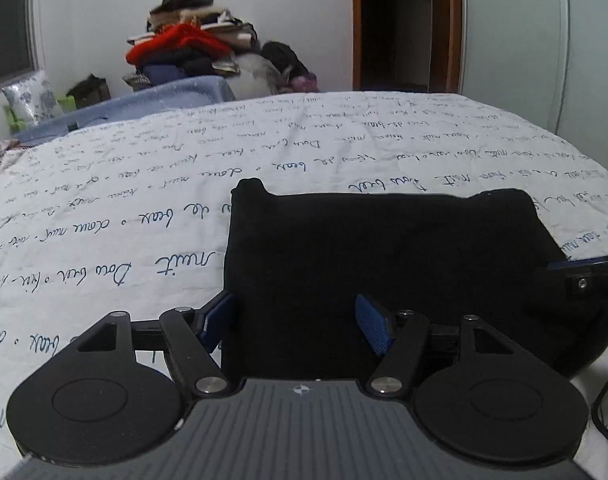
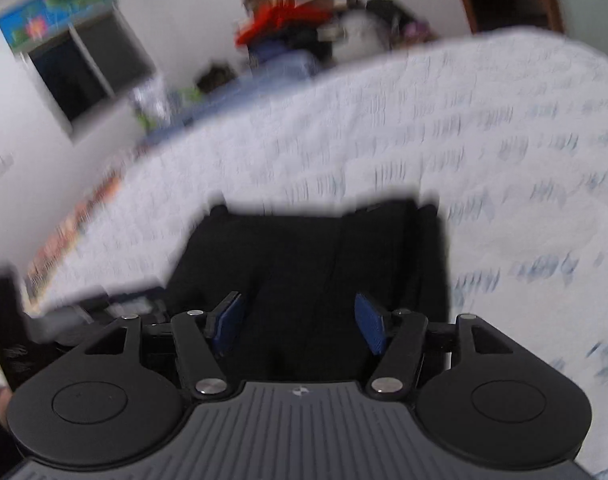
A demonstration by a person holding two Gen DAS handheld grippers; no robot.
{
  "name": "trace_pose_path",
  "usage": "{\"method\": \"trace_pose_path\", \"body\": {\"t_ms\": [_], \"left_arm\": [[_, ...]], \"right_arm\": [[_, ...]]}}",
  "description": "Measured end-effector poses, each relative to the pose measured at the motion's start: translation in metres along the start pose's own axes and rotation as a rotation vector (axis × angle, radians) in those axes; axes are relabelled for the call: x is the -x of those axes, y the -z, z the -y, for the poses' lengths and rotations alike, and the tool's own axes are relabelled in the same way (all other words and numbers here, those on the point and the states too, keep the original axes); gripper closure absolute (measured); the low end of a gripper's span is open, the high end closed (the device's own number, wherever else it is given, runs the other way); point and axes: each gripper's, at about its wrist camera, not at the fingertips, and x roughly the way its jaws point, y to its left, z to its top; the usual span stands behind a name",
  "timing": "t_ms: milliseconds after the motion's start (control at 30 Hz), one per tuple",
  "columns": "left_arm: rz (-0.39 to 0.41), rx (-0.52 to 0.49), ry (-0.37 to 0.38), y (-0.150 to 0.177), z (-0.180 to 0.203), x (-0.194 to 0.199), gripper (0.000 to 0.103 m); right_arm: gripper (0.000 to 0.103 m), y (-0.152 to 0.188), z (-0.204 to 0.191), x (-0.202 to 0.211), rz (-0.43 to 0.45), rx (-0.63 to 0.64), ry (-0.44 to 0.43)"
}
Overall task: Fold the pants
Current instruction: 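Open both grippers and pull them back from the folded pants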
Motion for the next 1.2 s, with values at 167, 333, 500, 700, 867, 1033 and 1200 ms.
{"method": "trace_pose_path", "body": {"t_ms": [167, 333, 500, 700, 867, 1033, 1200], "left_arm": [[-0.022, 0.086, 0.015, 0.003, -0.016, -0.005, 0.027], [-0.059, 0.106, 0.007, -0.001, -0.028, 0.016, 0.026], [-0.056, 0.117, 0.001, 0.008, -0.04, 0.037, 0.024], [-0.041, 0.129, -0.002, 0.014, -0.048, 0.055, 0.023], [-0.027, 0.114, -0.04, 0.024, -0.065, 0.076, 0.023], [-0.013, 0.148, -0.16, 0.036, -0.118, 0.117, 0.023], [0.028, 0.215, -0.248, 0.034, -0.149, 0.154, 0.023]], "right_arm": [[0.042, 0.006, -0.011, 0.0, 0.03, 0.086, 0.039], [0.042, 0.005, -0.021, 0.03, 0.067, 0.017, 0.098], [0.031, 0.016, 0.001, 0.072, 0.111, -0.052, 0.116], [0.031, 0.038, 0.062, 0.143, 0.207, -0.318, 0.178], [0.031, 0.067, 0.116, 0.246, 0.346, -0.445, 0.421], [0.031, 0.087, 0.104, 0.371, 0.642, -0.277, 1.105], [0.007, 0.093, 0.02, 0.368, 0.964, 0.196, 1.394]]}}
